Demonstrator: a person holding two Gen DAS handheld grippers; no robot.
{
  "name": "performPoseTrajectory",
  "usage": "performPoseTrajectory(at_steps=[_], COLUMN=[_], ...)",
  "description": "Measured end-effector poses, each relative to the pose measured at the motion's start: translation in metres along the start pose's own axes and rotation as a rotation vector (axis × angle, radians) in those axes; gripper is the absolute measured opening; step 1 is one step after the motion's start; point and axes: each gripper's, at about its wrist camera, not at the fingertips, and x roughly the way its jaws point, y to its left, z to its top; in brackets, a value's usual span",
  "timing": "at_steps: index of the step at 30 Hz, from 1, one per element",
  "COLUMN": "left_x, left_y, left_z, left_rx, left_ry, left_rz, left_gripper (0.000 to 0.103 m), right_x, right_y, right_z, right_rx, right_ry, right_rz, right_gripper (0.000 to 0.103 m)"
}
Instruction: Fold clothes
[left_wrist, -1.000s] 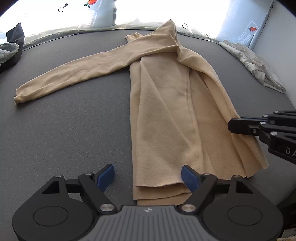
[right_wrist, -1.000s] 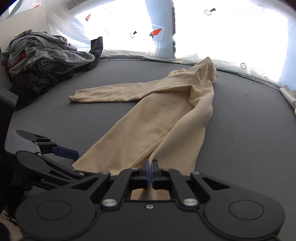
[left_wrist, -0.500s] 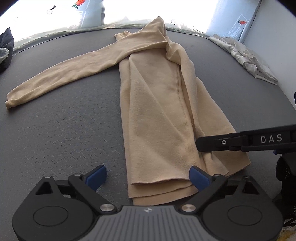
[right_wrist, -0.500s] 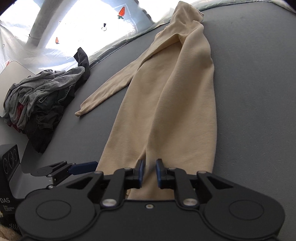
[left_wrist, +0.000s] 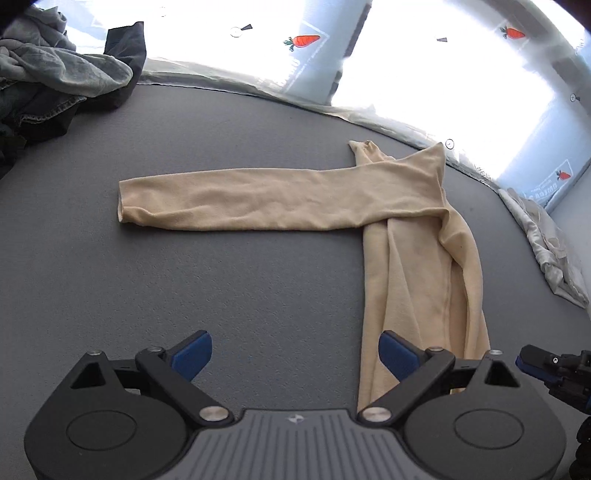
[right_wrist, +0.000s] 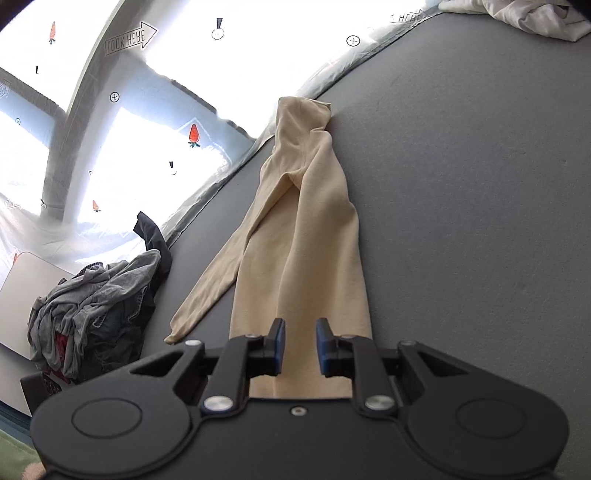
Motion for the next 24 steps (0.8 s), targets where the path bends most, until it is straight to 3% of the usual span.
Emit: performPoseTrajectory(at_steps=[3,9,13,16,20,24], left_x=[0.007,0.021,0.036,0.055,0.079,0.099], left_y=[0.024,0.066,0.082,0.084,0.088,0.088], left_z=[0.012,0.032,0.055,0.078,0.106,0.121], left_rx=[-0.057,-0.152,-0.201,-0.177,-0.179,-0.164], left_ry=[-0.003,-0.026,-0.045,-0.054,-0.042,-0.007], left_rz=[0.106,0.228,0.242,0.274,0.275,0.303], left_gripper=[0.097,0.097,0.097,0.097,0.096,0.095], right_x=[0.008,0.031,0.059,0.083,0.125,0.171], right_y=[0.001,0.017,0.034,0.05,0.065,0.068], right_z=[0.013,0.054,0.101,0.143,0.195,0.229], right_rx=[-0.02,-0.116,-0.174,-0.21,-0.259,-0.25], right_ry=[-0.004,-0.022,-0.06,-0.096,-0.123,-0.09], right_rz=[-0.025,-0.069,-0.087,-0.091,-0.116,-0.147], right_gripper=[0.019,0.02,0.02,0.021,0.035,0.036])
